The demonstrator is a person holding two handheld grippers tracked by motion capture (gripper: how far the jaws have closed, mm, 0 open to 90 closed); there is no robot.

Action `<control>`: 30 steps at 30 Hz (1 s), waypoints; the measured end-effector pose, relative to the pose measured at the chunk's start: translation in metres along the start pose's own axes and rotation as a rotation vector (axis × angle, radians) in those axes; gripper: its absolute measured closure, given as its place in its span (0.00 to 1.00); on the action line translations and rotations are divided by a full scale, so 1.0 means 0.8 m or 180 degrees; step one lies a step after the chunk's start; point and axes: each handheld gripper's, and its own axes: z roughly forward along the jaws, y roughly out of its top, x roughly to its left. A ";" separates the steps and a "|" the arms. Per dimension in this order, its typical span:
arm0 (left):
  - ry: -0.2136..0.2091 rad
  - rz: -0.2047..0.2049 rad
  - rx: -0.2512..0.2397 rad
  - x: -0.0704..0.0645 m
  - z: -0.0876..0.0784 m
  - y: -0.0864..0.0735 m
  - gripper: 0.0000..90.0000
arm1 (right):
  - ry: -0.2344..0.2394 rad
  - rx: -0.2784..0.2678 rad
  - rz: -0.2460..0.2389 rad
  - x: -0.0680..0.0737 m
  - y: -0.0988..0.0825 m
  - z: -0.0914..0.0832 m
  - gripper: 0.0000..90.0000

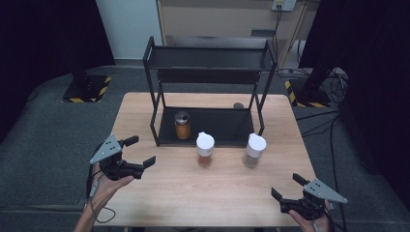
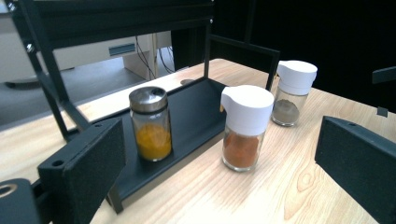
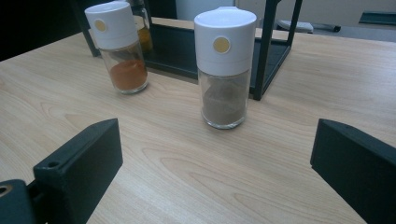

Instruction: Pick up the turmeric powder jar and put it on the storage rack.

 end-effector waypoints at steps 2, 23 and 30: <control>0.0028 -0.0017 0.0018 -0.001 -0.002 -0.008 0.01 | 0.0003 0.0005 -0.0006 0.000 0.000 0.000 0.02; 0.0176 -0.0174 0.0008 -0.016 -0.027 -0.082 0.01 | -0.0001 0.0011 -0.0005 0.001 0.001 0.000 0.02; 0.0230 -0.0123 0.0051 -0.023 -0.034 -0.096 0.02 | 0.0000 0.0011 -0.0005 0.001 0.001 0.000 0.02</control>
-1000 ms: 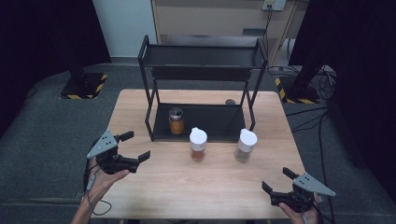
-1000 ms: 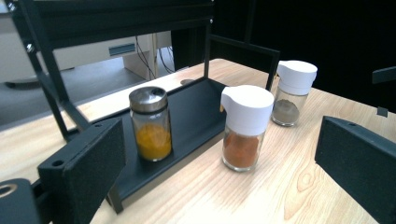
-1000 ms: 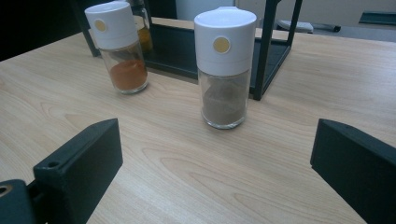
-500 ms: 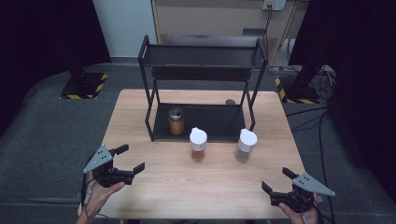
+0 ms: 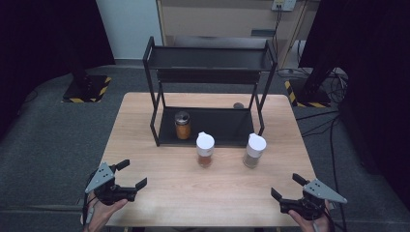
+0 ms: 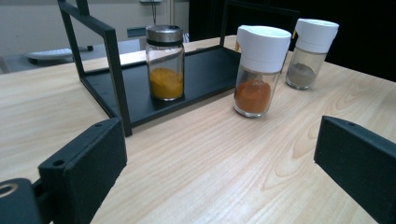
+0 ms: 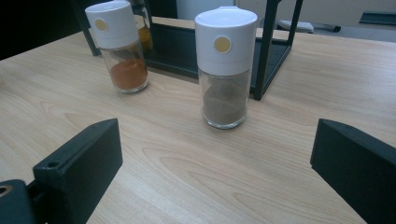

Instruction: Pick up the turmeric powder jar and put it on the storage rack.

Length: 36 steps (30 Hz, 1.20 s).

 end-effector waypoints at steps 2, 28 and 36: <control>-0.0015 -0.0015 0.0000 0.001 -0.001 -0.004 0.02 | -0.0003 0.0001 -0.0001 0.000 0.000 0.000 0.02; -0.0012 0.0123 0.0019 0.003 -0.012 -0.025 0.02 | -0.0024 -0.0001 0.0008 0.000 0.000 0.000 0.02; -0.0103 0.0080 -0.0035 0.009 -0.013 -0.029 0.02 | -0.0016 -0.0004 -0.0001 0.000 -0.001 0.000 0.02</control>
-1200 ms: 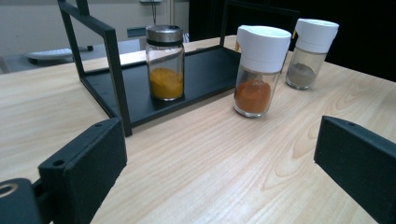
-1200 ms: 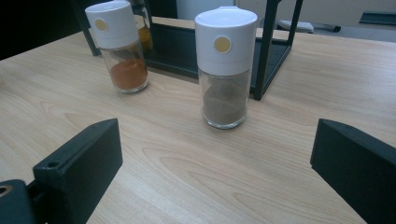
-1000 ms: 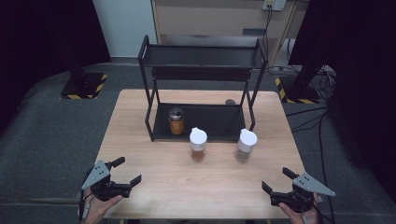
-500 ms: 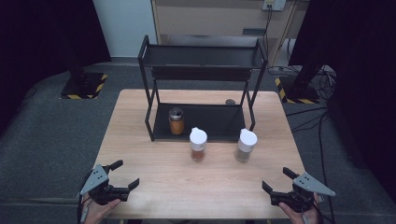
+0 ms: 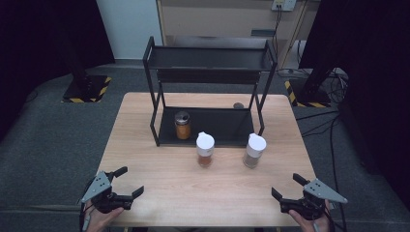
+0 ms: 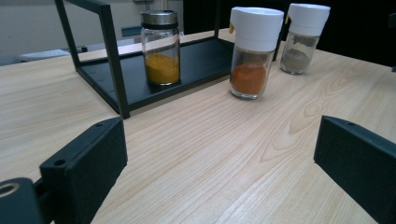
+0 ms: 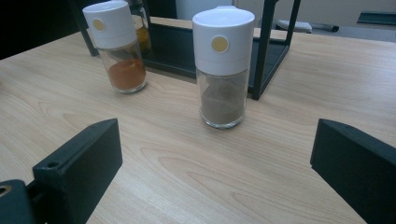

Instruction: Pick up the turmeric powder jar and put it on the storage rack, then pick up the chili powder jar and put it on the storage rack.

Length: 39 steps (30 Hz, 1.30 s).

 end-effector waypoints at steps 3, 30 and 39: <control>-0.0011 0.0011 -0.0019 0.001 0.000 -0.001 0.02 | -0.0003 0.0002 -0.0001 0.000 0.000 0.000 0.02; -0.0021 -0.0063 0.0009 0.004 0.003 -0.003 0.00 | 0.0036 -0.0023 0.0071 0.002 0.014 -0.001 0.03; -0.0007 -0.0065 0.0031 0.004 0.004 -0.002 0.00 | 0.0091 -0.0010 -0.0024 0.008 0.039 0.001 0.04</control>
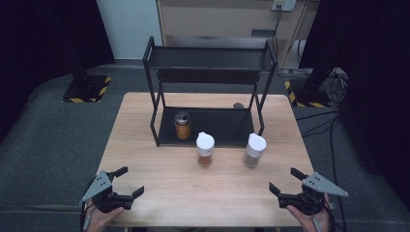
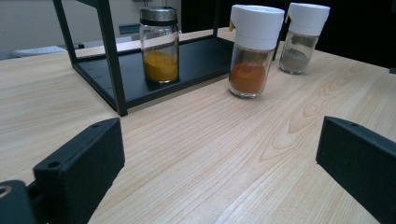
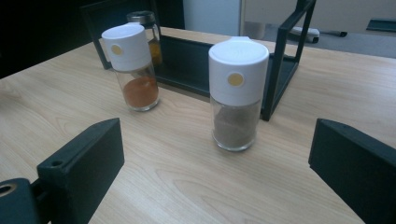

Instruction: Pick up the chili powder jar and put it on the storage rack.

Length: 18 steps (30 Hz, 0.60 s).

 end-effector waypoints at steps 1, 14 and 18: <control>0.0000 -0.0001 0.0002 0.000 0.000 0.000 0.00 | 0.0004 0.0011 0.0001 0.001 0.003 0.001 0.04; -0.0020 0.0002 0.0022 0.000 0.002 0.001 0.00 | 0.0125 0.0070 -0.0144 0.010 0.042 0.027 0.04; -0.0031 0.0018 0.0040 0.000 0.002 0.002 0.00 | 0.0172 0.0106 -0.0198 0.012 0.054 0.040 0.04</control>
